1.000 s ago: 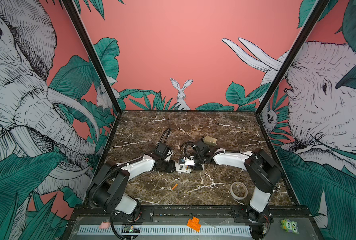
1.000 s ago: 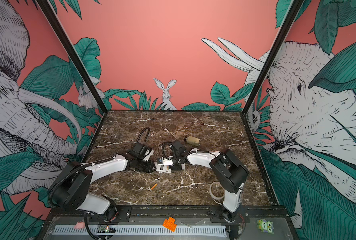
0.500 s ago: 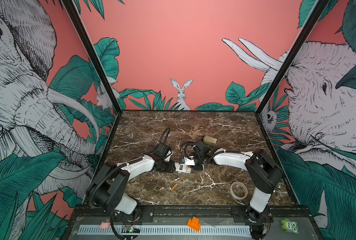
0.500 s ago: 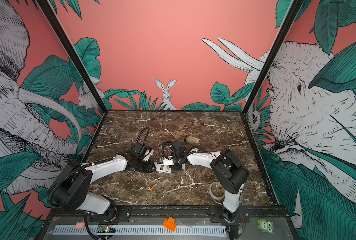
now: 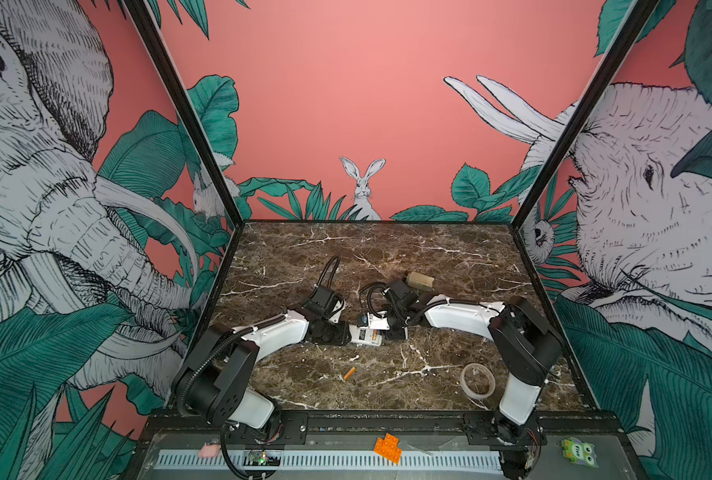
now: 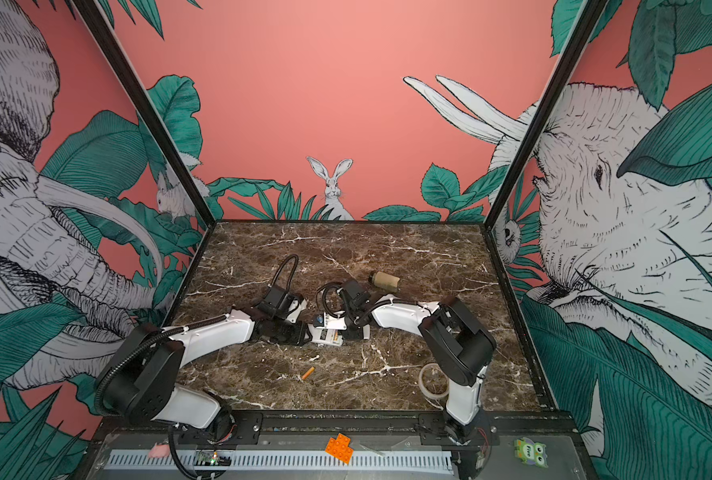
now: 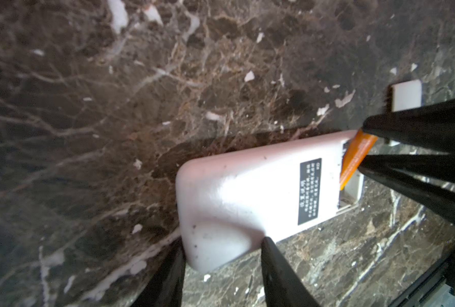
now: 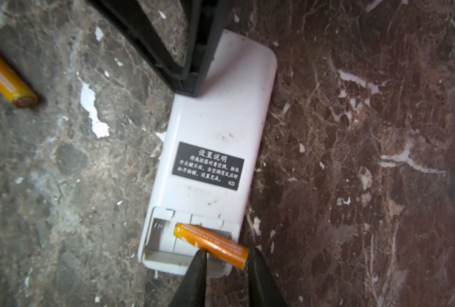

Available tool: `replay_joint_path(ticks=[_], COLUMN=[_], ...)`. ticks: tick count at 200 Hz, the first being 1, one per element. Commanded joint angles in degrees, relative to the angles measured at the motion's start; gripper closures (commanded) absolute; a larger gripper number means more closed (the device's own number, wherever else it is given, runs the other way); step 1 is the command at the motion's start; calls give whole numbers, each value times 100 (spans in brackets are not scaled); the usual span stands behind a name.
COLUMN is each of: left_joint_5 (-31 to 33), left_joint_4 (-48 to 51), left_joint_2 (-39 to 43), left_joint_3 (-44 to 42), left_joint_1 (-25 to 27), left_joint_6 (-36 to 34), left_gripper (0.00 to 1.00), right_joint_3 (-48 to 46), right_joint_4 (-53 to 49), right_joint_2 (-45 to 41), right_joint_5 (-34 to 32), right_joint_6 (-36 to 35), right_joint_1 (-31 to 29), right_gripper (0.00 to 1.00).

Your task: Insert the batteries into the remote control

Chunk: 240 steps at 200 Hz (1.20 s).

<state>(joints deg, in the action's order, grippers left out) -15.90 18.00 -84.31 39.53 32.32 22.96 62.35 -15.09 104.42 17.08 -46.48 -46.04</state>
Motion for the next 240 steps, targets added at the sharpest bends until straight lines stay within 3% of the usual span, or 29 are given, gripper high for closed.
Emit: replay_joint_path(ticks=[1, 152, 240], left_joint_5=[35, 34, 50], left_joint_4=[-73, -126, -108], left_joint_2=[-226, -304, -235], left_joint_3=[-266, -288, -332], left_joint_1=[47, 46, 46], left_joint_6=[7, -2, -9], left_gripper=[54, 54, 54], right_joint_3=[-14, 225, -110], right_joint_4=[-123, -467, -180], right_joint_2=[395, 508, 279], right_joint_5=[-47, 12, -72], right_joint_6=[152, 673, 685], right_joint_1=[-119, -107, -133], right_gripper=[75, 81, 64])
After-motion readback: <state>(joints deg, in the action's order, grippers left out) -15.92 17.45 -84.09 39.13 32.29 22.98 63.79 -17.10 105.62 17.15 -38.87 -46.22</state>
